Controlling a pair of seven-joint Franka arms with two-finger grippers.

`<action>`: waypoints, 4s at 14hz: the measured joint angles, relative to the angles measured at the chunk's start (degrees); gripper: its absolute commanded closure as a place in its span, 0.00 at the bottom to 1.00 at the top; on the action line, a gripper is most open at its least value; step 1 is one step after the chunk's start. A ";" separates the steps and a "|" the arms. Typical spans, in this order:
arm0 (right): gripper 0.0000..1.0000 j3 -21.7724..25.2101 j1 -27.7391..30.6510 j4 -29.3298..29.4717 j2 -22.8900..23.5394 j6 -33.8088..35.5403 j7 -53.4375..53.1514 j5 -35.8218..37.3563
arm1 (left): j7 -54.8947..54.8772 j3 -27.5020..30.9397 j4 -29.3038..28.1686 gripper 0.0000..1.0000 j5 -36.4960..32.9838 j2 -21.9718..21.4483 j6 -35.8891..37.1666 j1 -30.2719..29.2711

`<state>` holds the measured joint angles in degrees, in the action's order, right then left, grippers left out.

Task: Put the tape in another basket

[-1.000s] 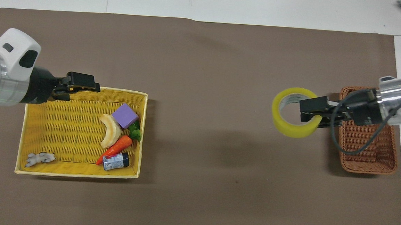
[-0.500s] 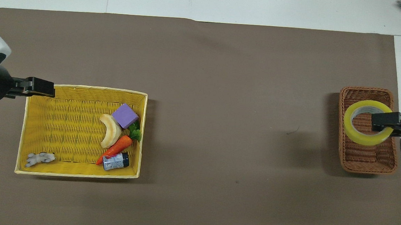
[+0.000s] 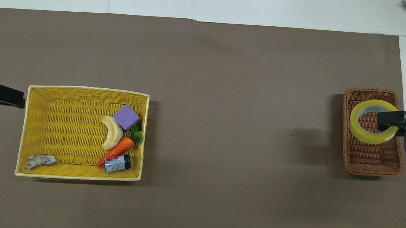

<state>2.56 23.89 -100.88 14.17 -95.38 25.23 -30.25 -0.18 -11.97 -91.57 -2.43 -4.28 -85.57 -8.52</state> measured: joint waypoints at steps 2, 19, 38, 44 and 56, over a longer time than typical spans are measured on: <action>1.00 0.21 1.28 0.22 3.41 -0.76 5.56 0.88 | 0.00 0.00 0.00 0.00 0.00 0.28 0.02 0.00; 0.31 1.05 3.42 1.54 9.26 -5.10 15.63 1.81 | -0.09 2.65 0.00 0.00 0.00 0.38 0.06 2.50; 0.00 0.07 -0.44 8.66 8.31 -6.33 18.07 0.47 | -0.10 10.34 0.05 0.00 0.00 0.38 0.06 9.57; 0.00 0.03 -2.95 10.39 7.48 -7.35 18.07 3.98 | -0.10 10.34 0.05 0.00 0.00 0.38 0.06 9.57; 0.00 -0.35 -19.24 9.17 -2.52 -8.13 -11.47 22.24 | -0.10 10.34 0.05 0.00 0.00 0.38 0.06 9.57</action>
<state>2.21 4.65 -91.71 11.65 -103.51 13.76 -8.02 -0.28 -1.63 -91.52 -2.43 -3.90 -85.51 1.05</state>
